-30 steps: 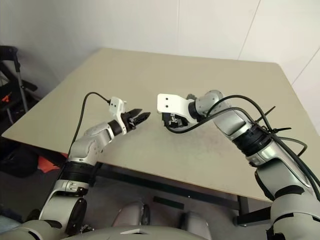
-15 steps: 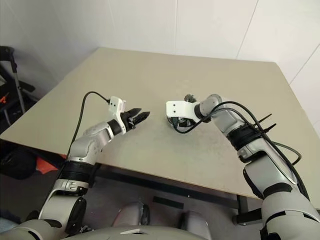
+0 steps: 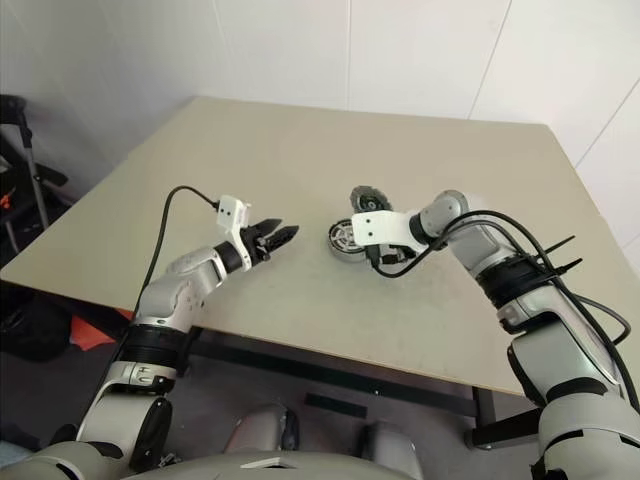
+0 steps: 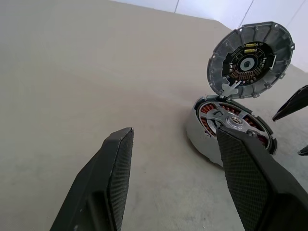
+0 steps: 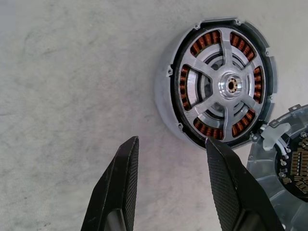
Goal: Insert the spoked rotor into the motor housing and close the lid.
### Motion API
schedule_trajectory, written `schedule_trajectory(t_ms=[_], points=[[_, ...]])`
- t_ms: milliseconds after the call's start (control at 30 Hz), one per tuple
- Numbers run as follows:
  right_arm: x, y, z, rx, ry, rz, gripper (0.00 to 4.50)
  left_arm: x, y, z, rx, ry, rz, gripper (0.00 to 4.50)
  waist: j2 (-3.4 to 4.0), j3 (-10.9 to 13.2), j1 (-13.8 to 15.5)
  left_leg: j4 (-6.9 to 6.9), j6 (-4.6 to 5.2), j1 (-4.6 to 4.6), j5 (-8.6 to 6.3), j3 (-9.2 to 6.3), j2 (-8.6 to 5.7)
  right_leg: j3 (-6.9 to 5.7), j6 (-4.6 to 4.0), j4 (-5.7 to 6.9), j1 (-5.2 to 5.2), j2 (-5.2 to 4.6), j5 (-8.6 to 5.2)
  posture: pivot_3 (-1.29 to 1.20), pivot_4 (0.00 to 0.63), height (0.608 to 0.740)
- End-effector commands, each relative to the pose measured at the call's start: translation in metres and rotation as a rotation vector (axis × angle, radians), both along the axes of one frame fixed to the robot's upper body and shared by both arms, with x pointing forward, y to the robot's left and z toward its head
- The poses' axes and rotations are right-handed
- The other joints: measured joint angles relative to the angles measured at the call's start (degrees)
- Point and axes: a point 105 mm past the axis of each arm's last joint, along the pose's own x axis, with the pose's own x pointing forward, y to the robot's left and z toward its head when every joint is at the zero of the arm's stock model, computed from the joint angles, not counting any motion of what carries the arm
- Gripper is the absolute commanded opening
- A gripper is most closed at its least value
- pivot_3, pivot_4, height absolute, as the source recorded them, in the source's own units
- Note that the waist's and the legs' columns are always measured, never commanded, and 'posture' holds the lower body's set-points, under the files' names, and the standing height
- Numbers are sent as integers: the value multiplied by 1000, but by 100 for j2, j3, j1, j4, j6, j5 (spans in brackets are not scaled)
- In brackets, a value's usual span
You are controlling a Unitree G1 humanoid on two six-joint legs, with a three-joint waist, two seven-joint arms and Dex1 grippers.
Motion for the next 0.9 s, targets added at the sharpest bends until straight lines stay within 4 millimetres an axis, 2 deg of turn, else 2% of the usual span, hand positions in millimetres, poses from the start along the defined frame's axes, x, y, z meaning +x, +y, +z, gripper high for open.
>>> schedule_trajectory(t_ms=[33, 200, 567, 700, 867, 900], points=[[9, 4, 12, 0, -62, 17, 2452, 3, -2, 17, 2, -67, -7, 2910, 0, 0, 6, 0, 0, -1, 0, 0, 0, 0, 0, 0, -1, 0, 0, 0, 0, 740], [11, 4, 3, -53, -56, 59, 2452, 3, -1, 16, 5, -65, -3, 2910, 0, 0, 20, 1, 6, -12, -2, 0, -1, -1, -1, -4, -6, -1, 0, 0, 0, 740], [8, 1, -1, -155, -81, 196, 2452, 3, 3, 15, 5, -63, 22, 2910, 0, 0, 14, 3, 6, -12, -2, 1, 0, -1, -1, -2, -7, -1, 0, 0, 0, 740], [16, 2, 5, -182, -131, 217, 2452, 3, 3, 14, 5, -62, 23, 2910, 0, 0, 6, 3, 7, -13, -2, 1, 0, -1, -1, -2, -8, -1, 0, 0, 0, 740], [25, 2, 2, -204, -162, 211, 2452, 4, 2, 15, 8, -67, 22, 2910, 0, 0, -8, 4, 6, -13, -2, 1, 0, -1, -1, -1, -8, -1, 0, 0, 0, 740], [26, 3, 2, -200, -162, 211, 2274, 5, 2, 15, 9, -68, 24, 2910, 0, 0, -13, 4, 6, -13, -2, 1, 0, -1, -1, -1, -8, -1, 0, 0, 0, 740]])
